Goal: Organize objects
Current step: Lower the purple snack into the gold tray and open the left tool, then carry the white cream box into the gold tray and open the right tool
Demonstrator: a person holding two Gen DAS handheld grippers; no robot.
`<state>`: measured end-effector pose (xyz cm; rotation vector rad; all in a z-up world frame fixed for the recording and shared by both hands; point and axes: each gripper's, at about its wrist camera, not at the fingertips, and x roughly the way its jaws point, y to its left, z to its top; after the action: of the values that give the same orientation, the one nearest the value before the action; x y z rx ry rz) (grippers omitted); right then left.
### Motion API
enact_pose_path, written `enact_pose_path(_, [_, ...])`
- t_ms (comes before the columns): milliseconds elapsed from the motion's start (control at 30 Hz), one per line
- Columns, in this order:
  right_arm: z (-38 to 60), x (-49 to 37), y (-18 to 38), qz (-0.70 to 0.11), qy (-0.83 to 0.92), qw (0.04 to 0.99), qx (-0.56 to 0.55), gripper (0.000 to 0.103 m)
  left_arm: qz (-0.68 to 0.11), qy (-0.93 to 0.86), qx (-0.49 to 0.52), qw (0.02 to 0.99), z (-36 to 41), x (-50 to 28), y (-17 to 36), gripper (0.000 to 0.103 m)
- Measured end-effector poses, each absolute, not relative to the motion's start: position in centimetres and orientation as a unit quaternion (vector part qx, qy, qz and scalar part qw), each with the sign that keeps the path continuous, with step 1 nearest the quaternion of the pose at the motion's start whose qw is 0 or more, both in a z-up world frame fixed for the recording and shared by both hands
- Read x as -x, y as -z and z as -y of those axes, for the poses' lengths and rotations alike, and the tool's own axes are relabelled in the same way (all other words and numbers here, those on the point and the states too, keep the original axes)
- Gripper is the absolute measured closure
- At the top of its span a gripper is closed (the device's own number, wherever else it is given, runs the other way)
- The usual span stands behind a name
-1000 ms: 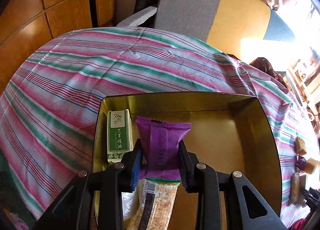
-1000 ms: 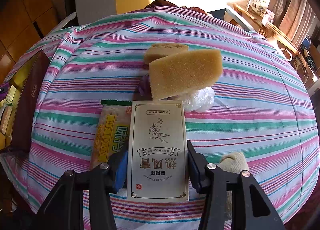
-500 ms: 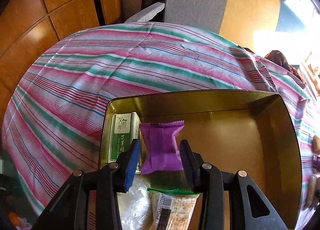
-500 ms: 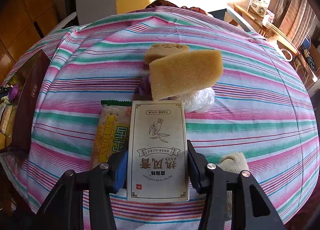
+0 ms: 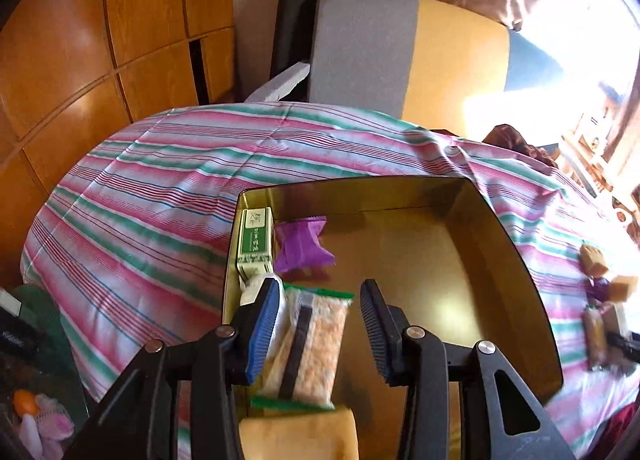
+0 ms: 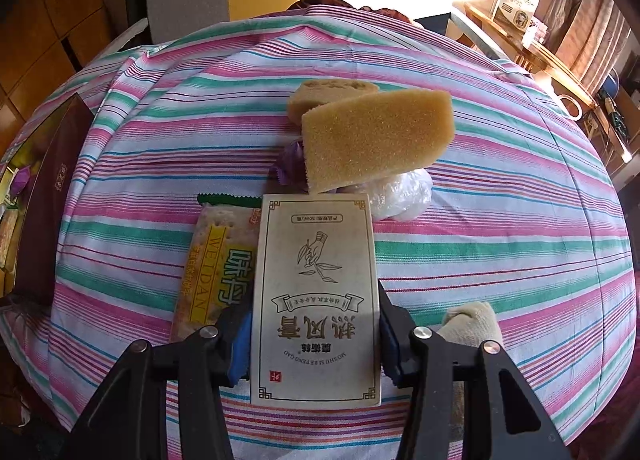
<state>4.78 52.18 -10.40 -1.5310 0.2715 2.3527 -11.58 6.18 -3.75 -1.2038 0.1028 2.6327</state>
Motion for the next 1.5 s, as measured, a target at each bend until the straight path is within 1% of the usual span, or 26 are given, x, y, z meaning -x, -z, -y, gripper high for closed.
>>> enact_pose_path(300, [-51.0,-5.6,8.5,-0.100,-0.829,0.178,0.521,0.052,-0.048,-0.910,0.391,0.127,-5.3,6.9,3.5,0.060])
enact_pose_path(700, [-47.8,-7.1,4.1,-0.099,-0.856,0.173,0.477,0.052,-0.050,-0.915,0.376,0.136,-5.1,4.8,3.4,0.060])
enact_pose_path(833, [-45.7,-6.4,2.3,-0.101,-0.871,0.144,0.460,0.052,-0.047,-0.915,0.375,0.138,-4.9,4.6,3.4,0.060])
enact_pose_path(1067, [-39.7,-3.5,0.5,-0.080,-0.891,0.067,0.441,0.052,-0.044,-0.917,0.373,0.135,-4.1,4.3,3.4,0.060])
enact_pose_path(1300, [-33.8,-0.1,0.7,-0.066,-0.891,-0.003,0.449,0.052,-0.039,-0.917,0.374,0.131,-3.3,4.2,3.6,0.060])
enact_pose_path(1500, [-30.3,2.6,2.0,-0.062,-0.880,-0.038,0.470,0.052,-0.036,-0.918,0.375,0.125,-2.6,4.2,3.8,0.060])
